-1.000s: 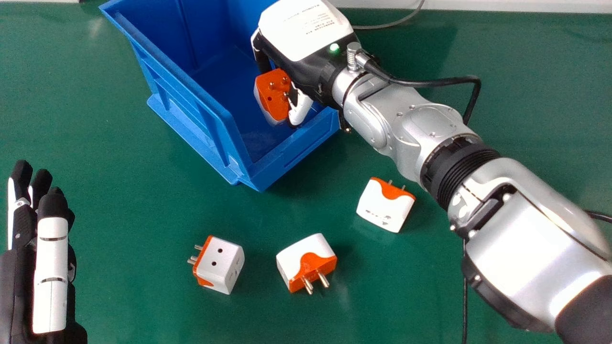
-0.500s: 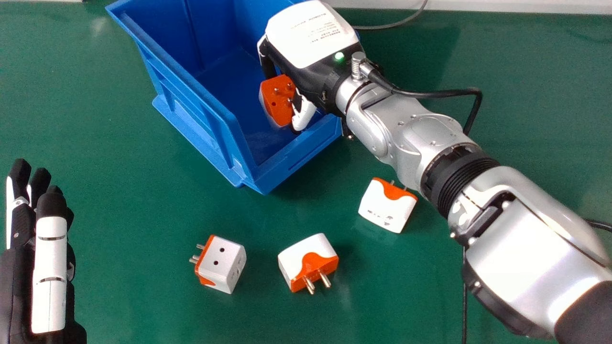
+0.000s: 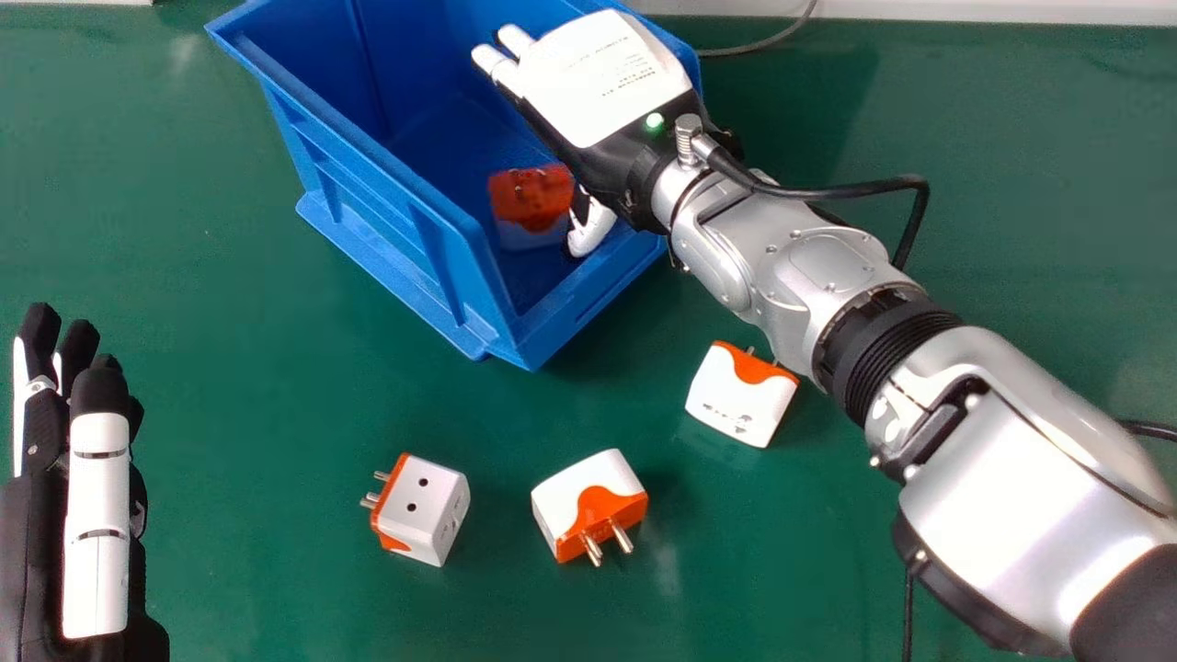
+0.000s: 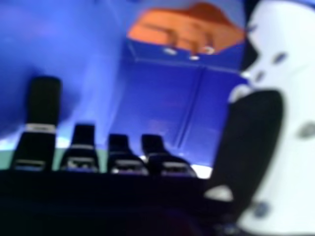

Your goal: Pick all objects and put in blue box

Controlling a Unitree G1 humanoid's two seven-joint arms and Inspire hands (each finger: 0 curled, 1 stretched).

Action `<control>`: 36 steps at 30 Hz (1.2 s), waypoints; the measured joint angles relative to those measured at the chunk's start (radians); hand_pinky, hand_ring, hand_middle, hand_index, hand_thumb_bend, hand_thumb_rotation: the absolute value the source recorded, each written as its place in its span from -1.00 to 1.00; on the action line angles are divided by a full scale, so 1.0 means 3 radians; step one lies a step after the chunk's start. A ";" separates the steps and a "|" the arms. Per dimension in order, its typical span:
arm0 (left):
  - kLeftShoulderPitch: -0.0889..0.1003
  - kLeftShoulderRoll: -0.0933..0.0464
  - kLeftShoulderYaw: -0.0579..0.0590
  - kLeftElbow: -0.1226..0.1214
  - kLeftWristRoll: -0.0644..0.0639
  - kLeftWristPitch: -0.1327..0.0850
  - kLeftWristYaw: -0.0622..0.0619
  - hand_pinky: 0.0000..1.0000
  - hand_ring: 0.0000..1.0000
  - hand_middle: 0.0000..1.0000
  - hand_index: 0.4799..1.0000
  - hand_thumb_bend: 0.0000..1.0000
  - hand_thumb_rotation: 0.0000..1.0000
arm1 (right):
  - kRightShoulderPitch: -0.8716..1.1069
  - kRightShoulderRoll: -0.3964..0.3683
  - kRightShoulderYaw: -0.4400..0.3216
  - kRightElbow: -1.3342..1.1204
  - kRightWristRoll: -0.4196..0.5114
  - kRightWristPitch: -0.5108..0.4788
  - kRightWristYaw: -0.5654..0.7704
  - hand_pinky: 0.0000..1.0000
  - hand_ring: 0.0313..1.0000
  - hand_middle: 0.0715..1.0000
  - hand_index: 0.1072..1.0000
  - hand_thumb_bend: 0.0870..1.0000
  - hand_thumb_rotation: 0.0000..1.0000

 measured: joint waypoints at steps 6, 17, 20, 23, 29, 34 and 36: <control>-0.0015 -0.0001 0.0001 0.0000 -0.0001 0.0000 0.0002 1.00 1.00 1.00 1.00 0.12 1.00 | 0.0000 0.0000 0.0003 0.0000 -0.0011 0.0001 -0.0004 0.69 0.94 0.99 0.91 0.48 -0.59; -0.0067 0.0001 0.0004 0.0001 0.0000 0.0029 0.0005 1.00 1.00 1.00 1.00 0.08 1.00 | 0.0000 -0.0005 -0.0019 -0.0005 -0.0005 -0.0006 -0.0024 0.66 0.91 0.97 0.88 0.51 -0.65; -0.0078 0.0000 0.0004 0.0001 -0.0002 0.0032 0.0007 1.00 1.00 1.00 1.00 0.08 1.00 | -0.0001 -0.0019 -0.0038 -0.0021 0.0003 -0.0013 -0.0024 0.66 0.90 0.97 0.89 0.48 -0.68; -0.0116 0.0000 0.0004 0.0001 -0.0004 0.0033 0.0003 1.00 1.00 1.00 1.00 0.08 1.00 | -0.0002 -0.0032 -0.0053 -0.0039 0.0008 -0.0022 -0.0035 0.66 0.88 0.97 0.88 0.47 -0.69; -0.0147 0.0002 -0.0002 0.0001 -0.0023 0.0055 -0.0010 1.00 1.00 1.00 1.00 0.04 1.00 | -0.0010 -0.0103 -0.0166 -0.0156 0.0038 -0.0136 -0.0080 0.61 0.83 0.93 0.85 0.48 -0.75; -0.0191 0.0006 -0.0002 0.0003 -0.0075 0.0096 -0.0040 1.00 1.00 1.00 1.00 0.01 1.00 | -0.0019 -0.0222 -0.0182 -0.0433 0.0030 -0.0177 -0.0132 0.60 0.80 0.89 0.82 0.48 -0.79; -0.0199 0.0009 0.0001 0.0011 -0.0078 0.0096 -0.0060 1.00 1.00 1.00 1.00 0.01 1.00 | -0.0013 -0.0308 -0.0182 -0.0621 0.0011 -0.0202 -0.0168 0.59 0.79 0.89 0.81 0.47 -0.80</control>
